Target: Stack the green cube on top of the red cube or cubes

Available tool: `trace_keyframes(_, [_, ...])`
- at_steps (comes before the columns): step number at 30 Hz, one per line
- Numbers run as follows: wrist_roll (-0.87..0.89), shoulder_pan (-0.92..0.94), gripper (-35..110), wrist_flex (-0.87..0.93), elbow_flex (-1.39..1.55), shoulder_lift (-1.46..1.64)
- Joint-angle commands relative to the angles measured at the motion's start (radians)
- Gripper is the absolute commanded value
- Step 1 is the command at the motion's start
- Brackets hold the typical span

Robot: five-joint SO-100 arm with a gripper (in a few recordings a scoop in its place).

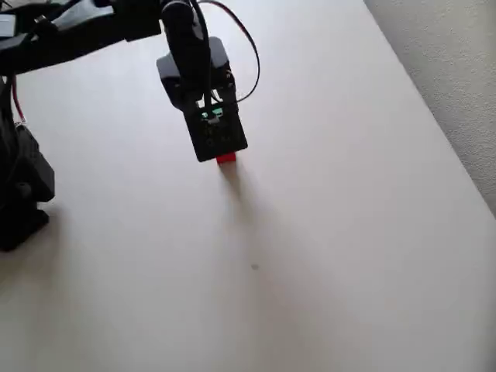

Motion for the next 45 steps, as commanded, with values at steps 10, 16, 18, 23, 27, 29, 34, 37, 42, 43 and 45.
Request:
trace_keyframes(10, [-0.051, -0.034, 27, 0.011, -0.058, 0.0])
trace_keyframes(16, [-0.067, -0.048, 28, 0.032, -0.058, 0.003])
trace_keyframes(18, [-0.071, -0.049, 28, 0.044, -0.058, 0.011])
trace_keyframes(23, [-0.086, -0.049, 28, 0.089, -0.058, 0.074])
trace_keyframes(27, [-0.101, -0.055, 28, 0.15, -0.058, 0.16])
trace_keyframes(29, [-0.109, -0.058, 28, 0.178, -0.058, 0.216])
trace_keyframes(34, [-0.12, -0.081, 23, 0.238, -0.058, 0.4])
trace_keyframes(37, [-0.121, -0.075, 12, 0.25, 0.0, 0.546])
trace_keyframes(42, [-0.121, -0.021, -2, 0.186, 0.215, 0.815])
trace_keyframes(43, [-0.124, -0.011, -2, 0.143, 0.301, 0.887])
trace_keyframes(45, [-0.127, 0.009, -2, 0.043, 0.503, 1.037])
